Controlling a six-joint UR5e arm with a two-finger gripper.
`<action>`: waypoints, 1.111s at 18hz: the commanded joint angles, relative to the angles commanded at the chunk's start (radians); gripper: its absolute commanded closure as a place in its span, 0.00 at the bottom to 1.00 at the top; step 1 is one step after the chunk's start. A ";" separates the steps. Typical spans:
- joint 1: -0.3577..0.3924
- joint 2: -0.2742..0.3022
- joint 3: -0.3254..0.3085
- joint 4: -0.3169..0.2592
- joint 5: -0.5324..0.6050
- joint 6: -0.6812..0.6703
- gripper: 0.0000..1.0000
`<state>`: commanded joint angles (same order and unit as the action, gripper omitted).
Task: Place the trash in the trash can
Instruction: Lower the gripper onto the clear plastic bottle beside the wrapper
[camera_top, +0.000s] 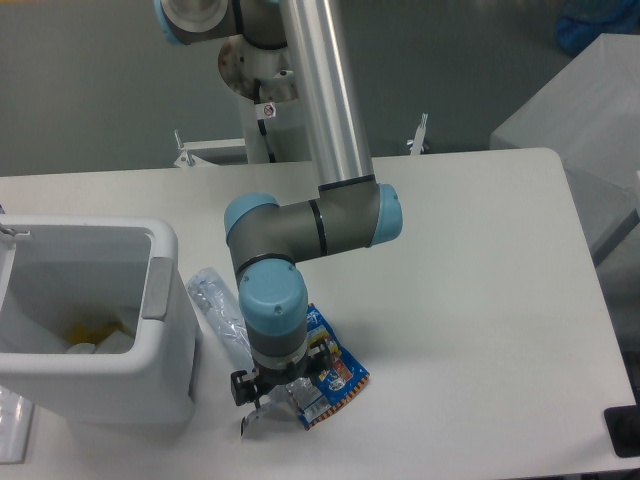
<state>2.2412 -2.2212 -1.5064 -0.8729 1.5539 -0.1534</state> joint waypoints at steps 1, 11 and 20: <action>-0.003 -0.002 0.000 0.005 0.000 0.000 0.02; -0.025 0.003 -0.011 0.005 0.003 0.002 0.42; -0.034 0.005 -0.012 0.005 0.006 0.006 0.56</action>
<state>2.2074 -2.2166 -1.5187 -0.8682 1.5601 -0.1473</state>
